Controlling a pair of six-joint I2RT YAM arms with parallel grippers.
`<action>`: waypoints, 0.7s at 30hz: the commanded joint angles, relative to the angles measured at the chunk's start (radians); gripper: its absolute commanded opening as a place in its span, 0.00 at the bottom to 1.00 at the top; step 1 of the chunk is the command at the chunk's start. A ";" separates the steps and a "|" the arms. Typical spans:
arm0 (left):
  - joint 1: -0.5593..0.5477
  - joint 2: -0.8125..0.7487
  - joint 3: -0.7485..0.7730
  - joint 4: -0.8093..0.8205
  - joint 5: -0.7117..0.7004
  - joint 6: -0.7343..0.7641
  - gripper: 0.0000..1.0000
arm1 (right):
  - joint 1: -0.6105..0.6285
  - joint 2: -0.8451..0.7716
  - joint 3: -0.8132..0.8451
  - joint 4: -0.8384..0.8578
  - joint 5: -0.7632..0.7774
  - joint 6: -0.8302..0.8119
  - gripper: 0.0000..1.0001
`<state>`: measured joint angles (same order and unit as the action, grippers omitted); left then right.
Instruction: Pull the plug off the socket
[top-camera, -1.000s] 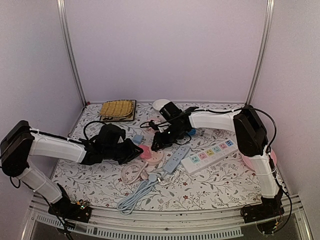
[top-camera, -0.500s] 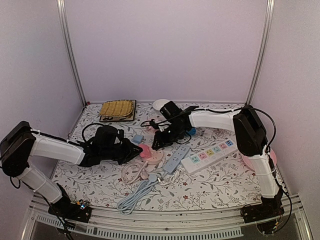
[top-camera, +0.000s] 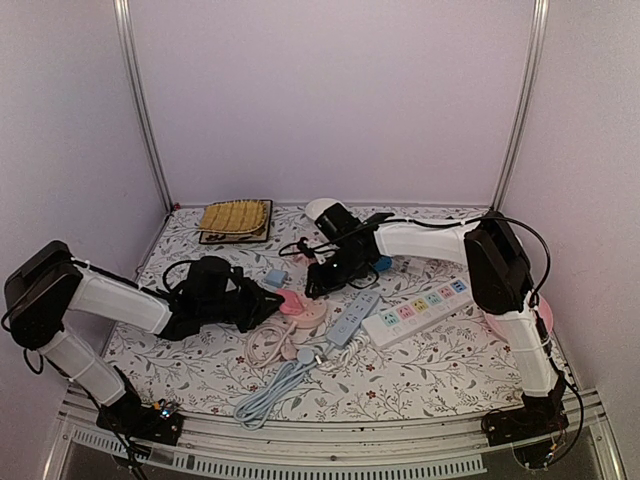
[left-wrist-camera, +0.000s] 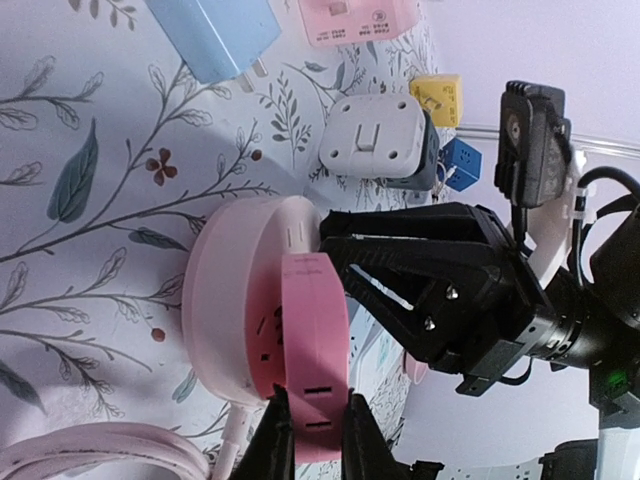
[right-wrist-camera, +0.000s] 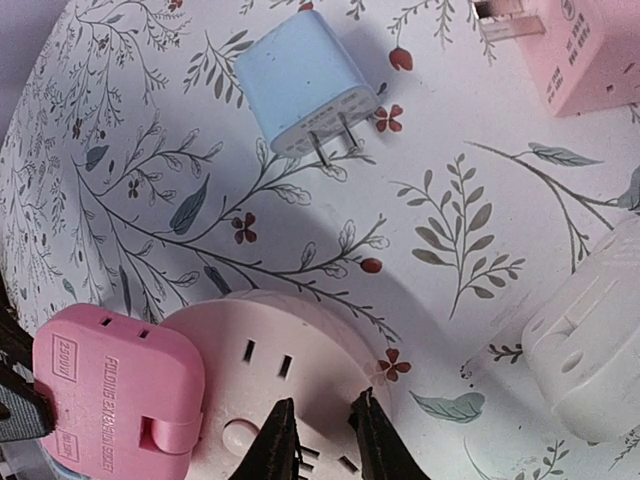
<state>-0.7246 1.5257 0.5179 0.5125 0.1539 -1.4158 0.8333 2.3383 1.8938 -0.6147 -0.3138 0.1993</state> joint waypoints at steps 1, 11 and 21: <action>0.014 -0.004 0.005 0.116 0.028 -0.084 0.00 | 0.035 0.059 -0.021 -0.108 0.095 -0.035 0.22; 0.036 -0.023 -0.010 0.193 0.044 -0.124 0.00 | 0.071 0.051 -0.023 -0.121 0.159 -0.068 0.22; 0.039 -0.039 -0.030 0.267 0.073 -0.146 0.00 | 0.088 0.040 -0.030 -0.124 0.195 -0.067 0.22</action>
<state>-0.6930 1.5269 0.4801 0.5785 0.1894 -1.5421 0.8906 2.3371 1.9038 -0.6136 -0.1547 0.1410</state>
